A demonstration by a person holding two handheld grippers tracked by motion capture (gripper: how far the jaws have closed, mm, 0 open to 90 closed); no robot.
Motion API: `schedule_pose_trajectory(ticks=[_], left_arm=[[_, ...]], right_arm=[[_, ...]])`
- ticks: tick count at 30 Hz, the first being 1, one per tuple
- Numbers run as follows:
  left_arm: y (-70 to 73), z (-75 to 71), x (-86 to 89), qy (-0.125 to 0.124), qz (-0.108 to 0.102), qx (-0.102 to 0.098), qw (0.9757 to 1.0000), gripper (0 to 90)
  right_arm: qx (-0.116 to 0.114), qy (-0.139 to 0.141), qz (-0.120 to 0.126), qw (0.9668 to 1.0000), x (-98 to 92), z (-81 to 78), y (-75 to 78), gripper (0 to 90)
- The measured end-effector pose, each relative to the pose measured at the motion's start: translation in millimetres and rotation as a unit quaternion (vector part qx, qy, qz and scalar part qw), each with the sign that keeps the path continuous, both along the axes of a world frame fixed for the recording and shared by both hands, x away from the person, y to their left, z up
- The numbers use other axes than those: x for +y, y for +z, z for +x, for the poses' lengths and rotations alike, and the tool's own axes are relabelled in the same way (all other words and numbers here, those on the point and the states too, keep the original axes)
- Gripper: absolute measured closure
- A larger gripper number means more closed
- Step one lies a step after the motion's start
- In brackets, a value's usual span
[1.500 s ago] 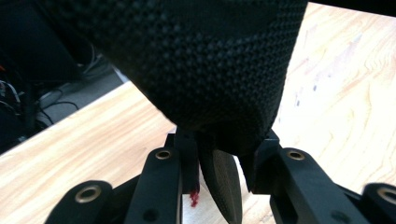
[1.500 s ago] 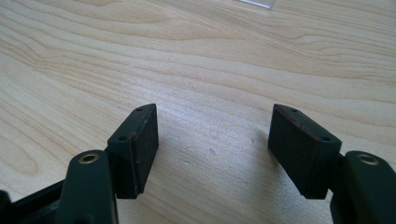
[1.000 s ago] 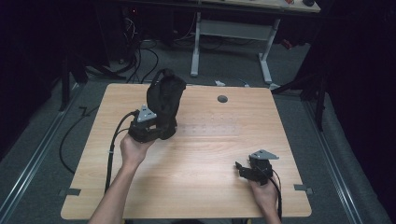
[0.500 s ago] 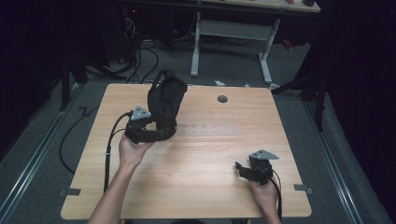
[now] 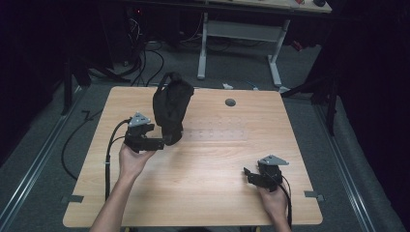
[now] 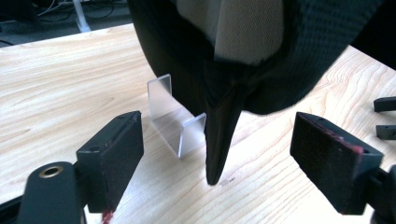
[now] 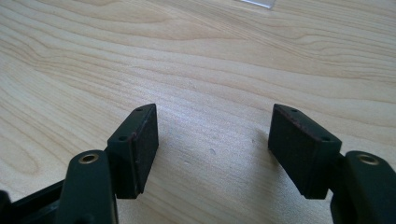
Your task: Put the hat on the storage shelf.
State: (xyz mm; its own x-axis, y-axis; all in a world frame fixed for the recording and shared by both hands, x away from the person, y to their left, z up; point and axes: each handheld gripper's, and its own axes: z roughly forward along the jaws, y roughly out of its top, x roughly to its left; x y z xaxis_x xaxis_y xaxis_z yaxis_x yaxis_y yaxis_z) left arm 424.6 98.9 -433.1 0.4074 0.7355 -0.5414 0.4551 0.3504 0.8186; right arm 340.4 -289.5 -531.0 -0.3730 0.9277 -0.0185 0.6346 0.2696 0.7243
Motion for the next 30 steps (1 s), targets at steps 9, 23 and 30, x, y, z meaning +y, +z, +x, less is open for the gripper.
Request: schedule_pose_trajectory(ticks=[9, 23, 30], left_arm=[[0.1, -10.5, 9.1, 0.003, -0.012, -0.001, 0.9999, 19.0], [-6.2, -25.7, 16.4, 0.008, -0.032, 0.004, 0.9994, 21.7], [-7.2, -31.9, 15.2, 0.005, -0.034, 0.004, 0.9994, 22.6]], right_arm=[[0.0, 0.0, 0.0, 1.0, 0.0, 0.0, 0.0, 33.6], [0.0, 0.0, 0.0, 1.0, 0.0, 0.0, 0.0, 33.6], [-0.001, 0.001, 0.0, 1.0, -0.1, 0.1, 0.0, 33.6]])
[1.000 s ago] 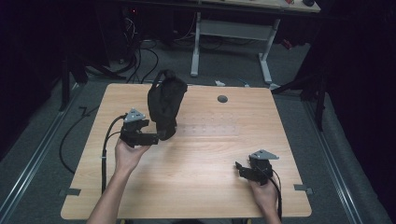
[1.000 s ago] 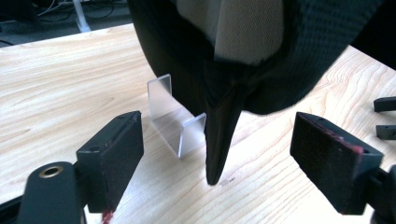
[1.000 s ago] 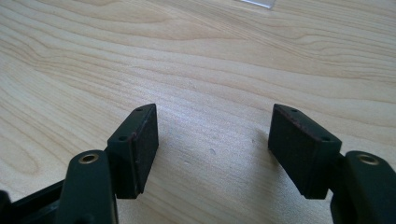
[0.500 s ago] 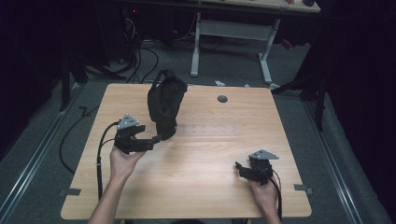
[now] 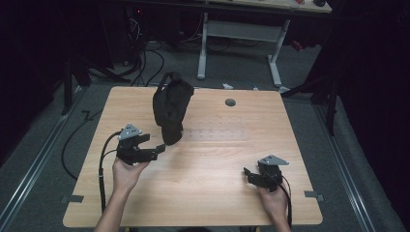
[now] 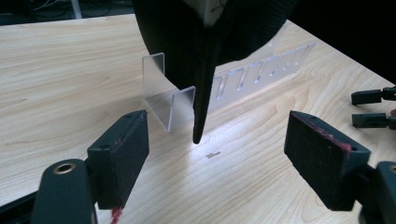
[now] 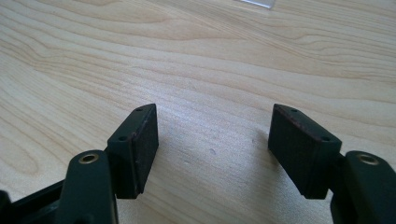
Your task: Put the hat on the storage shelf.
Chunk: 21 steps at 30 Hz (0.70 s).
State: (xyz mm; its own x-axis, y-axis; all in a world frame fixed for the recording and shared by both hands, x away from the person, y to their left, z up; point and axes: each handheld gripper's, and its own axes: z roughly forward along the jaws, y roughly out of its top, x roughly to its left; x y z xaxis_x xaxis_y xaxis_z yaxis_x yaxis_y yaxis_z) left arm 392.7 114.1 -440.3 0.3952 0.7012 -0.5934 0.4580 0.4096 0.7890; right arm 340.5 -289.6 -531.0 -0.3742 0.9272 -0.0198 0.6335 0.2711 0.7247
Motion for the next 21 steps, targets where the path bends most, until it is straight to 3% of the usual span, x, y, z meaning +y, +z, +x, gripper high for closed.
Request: schedule_pose_trajectory(ticks=[11, 21], left_arm=[[-6.0, -9.4, 1.6, 0.002, 0.012, 0.001, 0.9999, 23.0], [-16.0, -18.0, 7.6, 0.008, 0.009, 0.009, 0.9999, 23.4]], right_arm=[[0.0, -0.001, 0.001, 1.0, 0.1, -0.1, 0.0, 33.6], [0.0, -0.001, 0.0, 1.0, 0.1, -0.1, 0.0, 33.6]])
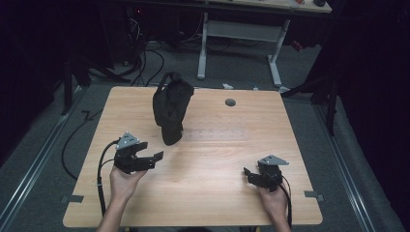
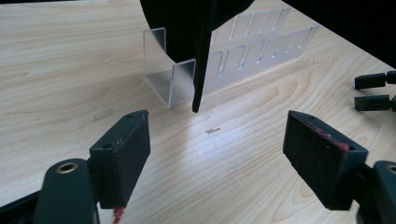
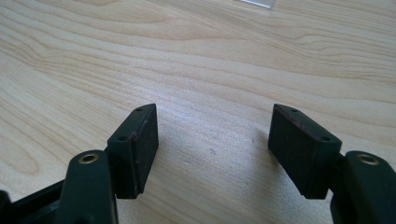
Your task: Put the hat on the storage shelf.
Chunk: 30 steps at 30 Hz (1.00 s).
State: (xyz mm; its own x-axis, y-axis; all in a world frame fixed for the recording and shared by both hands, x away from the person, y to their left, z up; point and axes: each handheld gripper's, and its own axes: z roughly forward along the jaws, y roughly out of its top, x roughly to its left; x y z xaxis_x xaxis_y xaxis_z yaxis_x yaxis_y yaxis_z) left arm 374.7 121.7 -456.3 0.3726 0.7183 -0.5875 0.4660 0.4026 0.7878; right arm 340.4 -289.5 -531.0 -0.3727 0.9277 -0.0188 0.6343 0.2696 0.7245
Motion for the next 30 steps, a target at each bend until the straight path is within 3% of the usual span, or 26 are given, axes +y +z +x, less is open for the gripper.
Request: schedule_pose_trajectory(ticks=[8, 20, 30], left_arm=[[-12.3, -6.1, 2.6, 0.012, 0.0, 0.007, 0.9999, 23.8], [-40.9, -13.6, -2.7, 0.023, 0.027, 0.025, 0.9991, 24.9], [-55.1, -15.2, -7.0, 0.034, 0.052, 0.022, 0.9978, 25.4]], right_arm=[[0.0, 0.0, 0.0, 1.0, 0.0, 0.0, 0.0, 33.6], [0.0, 0.0, 0.0, 1.0, 0.0, 0.0, 0.0, 33.6], [0.0, 0.0, 0.0, 1.0, 0.0, 0.0, 0.0, 33.6]])
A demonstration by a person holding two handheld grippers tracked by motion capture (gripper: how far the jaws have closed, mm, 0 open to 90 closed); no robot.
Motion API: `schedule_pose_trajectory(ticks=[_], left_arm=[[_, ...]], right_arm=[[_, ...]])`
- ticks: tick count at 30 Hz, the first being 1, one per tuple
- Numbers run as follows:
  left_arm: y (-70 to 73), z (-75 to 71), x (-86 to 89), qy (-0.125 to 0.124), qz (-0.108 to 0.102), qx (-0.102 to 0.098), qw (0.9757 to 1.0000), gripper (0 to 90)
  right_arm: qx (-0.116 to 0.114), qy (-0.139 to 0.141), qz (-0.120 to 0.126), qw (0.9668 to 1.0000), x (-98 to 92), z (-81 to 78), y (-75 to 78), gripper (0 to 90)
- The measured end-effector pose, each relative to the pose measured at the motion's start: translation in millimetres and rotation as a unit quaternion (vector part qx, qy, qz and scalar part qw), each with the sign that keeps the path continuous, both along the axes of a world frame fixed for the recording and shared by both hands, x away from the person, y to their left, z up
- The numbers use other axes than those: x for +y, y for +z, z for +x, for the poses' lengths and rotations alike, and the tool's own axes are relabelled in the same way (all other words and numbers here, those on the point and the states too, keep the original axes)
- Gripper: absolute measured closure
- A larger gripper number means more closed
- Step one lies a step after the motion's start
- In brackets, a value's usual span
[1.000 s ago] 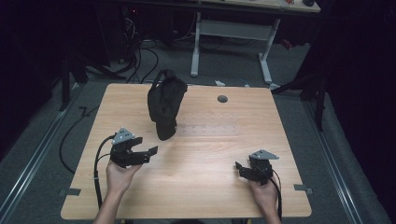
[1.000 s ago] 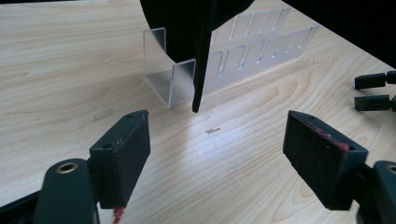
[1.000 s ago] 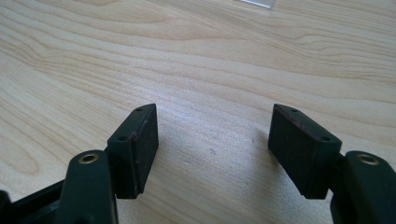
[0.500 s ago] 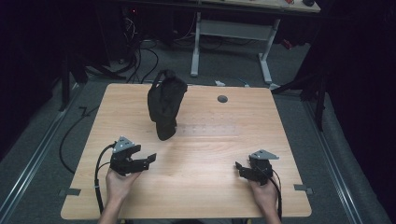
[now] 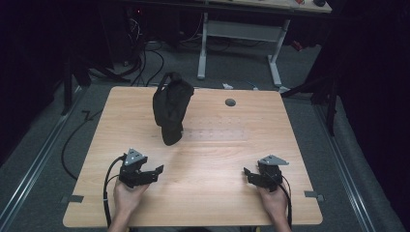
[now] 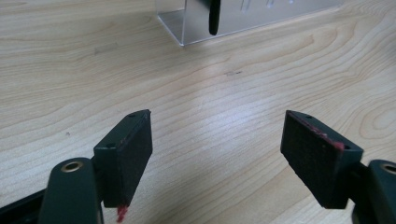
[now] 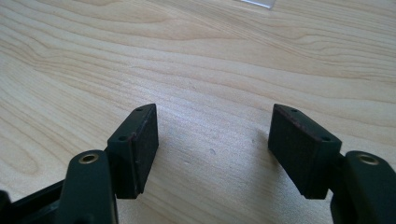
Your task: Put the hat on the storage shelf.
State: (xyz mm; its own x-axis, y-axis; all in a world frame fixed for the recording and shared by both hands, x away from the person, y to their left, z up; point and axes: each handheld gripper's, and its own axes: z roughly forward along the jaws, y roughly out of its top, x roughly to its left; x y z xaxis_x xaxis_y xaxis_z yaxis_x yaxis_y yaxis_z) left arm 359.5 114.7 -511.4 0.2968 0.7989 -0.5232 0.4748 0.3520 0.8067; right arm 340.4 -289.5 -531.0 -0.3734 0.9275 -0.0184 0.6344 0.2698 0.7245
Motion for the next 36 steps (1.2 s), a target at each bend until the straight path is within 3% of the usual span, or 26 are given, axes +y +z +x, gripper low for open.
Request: schedule_pose_trajectory(ticks=[12, 24, 25, 36], left_arm=[[-13.7, 1.3, -7.9, 0.009, 0.049, -0.008, 0.9987, 25.8], [-33.9, 2.5, -12.4, 0.019, 0.088, 0.002, 0.9959, 26.9], [-35.5, 2.0, -11.7, 0.021, 0.076, 0.001, 0.9969, 26.0], [-35.4, 1.8, -11.1, 0.023, 0.075, 0.002, 0.9969, 25.6]], right_arm=[[0.0, 0.0, 0.0, 1.0, 0.0, 0.0, 0.0, 33.6], [0.0, 0.0, 0.0, 1.0, 0.0, 0.0, 0.0, 33.6], [0.0, 0.0, 0.0, 1.0, 0.0, 0.0, 0.0, 33.6], [-0.001, 0.001, -0.001, 1.0, 0.0, 0.0, 0.0, 33.6]])
